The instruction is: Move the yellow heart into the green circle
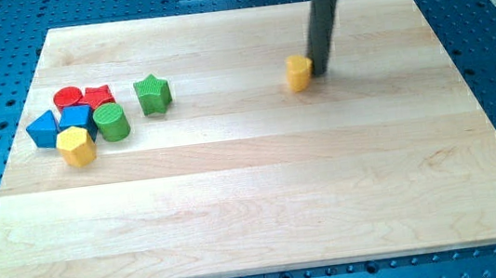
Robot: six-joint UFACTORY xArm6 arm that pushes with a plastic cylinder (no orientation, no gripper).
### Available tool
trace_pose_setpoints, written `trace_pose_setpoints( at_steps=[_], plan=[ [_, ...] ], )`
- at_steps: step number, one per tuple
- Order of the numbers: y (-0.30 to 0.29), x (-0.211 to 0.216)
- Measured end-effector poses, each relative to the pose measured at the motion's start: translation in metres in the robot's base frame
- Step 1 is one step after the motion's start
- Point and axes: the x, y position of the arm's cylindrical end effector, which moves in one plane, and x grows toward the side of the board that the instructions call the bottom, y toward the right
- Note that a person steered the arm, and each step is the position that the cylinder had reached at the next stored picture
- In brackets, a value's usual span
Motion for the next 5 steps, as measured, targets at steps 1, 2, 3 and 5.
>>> trace_pose_setpoints(
  at_steps=[1,2,3,5],
  plan=[
    [-0.056,0.027],
    [-0.106,0.057],
    [-0.151,0.084],
    [-0.148,0.148]
  ],
)
